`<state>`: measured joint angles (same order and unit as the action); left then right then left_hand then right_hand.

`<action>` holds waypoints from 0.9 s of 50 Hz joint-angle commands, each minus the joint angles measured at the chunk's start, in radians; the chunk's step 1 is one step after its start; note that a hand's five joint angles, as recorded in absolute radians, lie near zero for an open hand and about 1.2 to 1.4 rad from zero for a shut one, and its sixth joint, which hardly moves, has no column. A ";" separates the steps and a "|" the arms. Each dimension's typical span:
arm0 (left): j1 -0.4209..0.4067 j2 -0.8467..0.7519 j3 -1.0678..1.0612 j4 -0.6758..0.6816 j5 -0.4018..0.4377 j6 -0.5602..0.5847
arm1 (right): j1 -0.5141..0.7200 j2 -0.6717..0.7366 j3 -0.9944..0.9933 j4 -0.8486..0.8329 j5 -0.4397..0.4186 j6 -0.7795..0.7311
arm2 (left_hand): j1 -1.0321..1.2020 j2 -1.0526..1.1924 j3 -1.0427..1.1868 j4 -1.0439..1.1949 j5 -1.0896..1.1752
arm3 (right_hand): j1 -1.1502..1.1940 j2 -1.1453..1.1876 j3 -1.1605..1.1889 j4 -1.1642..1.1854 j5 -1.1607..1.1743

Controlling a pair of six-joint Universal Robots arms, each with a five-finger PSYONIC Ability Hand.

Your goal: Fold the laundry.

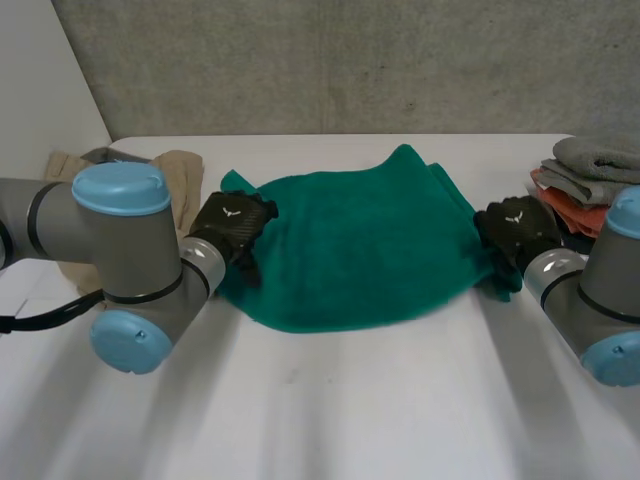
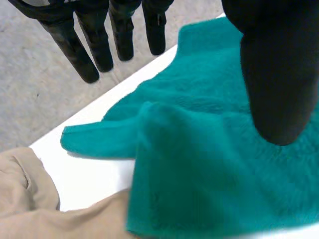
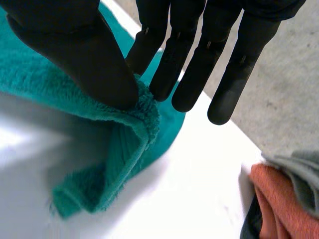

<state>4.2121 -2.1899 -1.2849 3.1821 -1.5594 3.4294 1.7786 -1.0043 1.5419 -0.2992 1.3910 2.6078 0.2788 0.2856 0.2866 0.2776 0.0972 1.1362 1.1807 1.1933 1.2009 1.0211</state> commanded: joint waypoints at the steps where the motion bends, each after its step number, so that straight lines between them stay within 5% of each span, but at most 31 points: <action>1: 0.075 0.111 -0.014 -0.036 -0.004 0.011 | -0.018 0.021 0.000 -0.012 0.034 0.003 | -0.065 -0.072 -0.073 -0.064 -0.058 | 0.260 0.216 0.203 0.195 0.201; 9: 0.244 0.153 -0.042 -0.042 0.073 0.083 | -0.016 0.033 0.011 -0.020 0.032 0.002 | -0.074 -0.081 -0.082 -0.073 -0.067 | 0.260 0.216 0.203 0.195 0.201; 14: 0.342 0.082 -0.034 -0.060 0.174 0.256 | -0.001 0.049 0.011 -0.023 0.036 -0.006 | 0.022 0.016 0.015 0.024 0.029 | 0.260 0.216 0.203 0.195 0.201; 25: 0.417 -0.086 0.042 -0.064 0.321 0.482 | 0.012 0.061 0.018 -0.024 0.036 -0.018 | 0.340 0.333 0.332 0.341 0.347 | 0.260 0.216 0.203 0.195 0.201; 28: 0.419 -0.132 0.081 -0.070 0.317 0.502 | 0.012 0.061 0.021 -0.024 0.036 -0.020 | 0.483 0.476 0.475 0.484 0.490 | 0.260 0.216 0.203 0.195 0.201; 31: 0.419 -0.159 0.111 -0.079 0.300 0.508 | 0.012 0.061 0.026 -0.024 0.036 -0.020 | 1.115 1.108 1.107 1.116 1.122 | 0.260 0.216 0.203 0.195 0.201; 36: 0.422 -0.177 0.163 -0.071 0.214 0.514 | 0.009 0.056 0.030 -0.024 0.036 -0.022 | 1.117 1.111 1.110 1.119 1.125 | 0.260 0.216 0.203 0.195 0.201; 41: 0.469 -0.200 0.258 0.016 -0.122 0.530 | 0.012 0.052 0.034 -0.026 0.036 -0.022 | 1.117 1.111 1.110 1.119 1.125 | 0.260 0.216 0.203 0.195 0.201; 45: 0.514 -0.209 0.303 0.085 -0.273 0.621 | 0.015 0.046 0.038 -0.026 0.036 -0.020 | 1.117 1.111 1.110 1.119 1.125 | 0.260 0.216 0.203 0.195 0.201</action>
<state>4.6668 -2.3864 -1.0536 3.1718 -1.5774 3.9615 1.7887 -0.9515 1.5751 -0.3245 1.4266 2.5864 1.1766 1.1953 1.1879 1.1939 0.9854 1.1362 1.1807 1.1933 1.2009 1.0211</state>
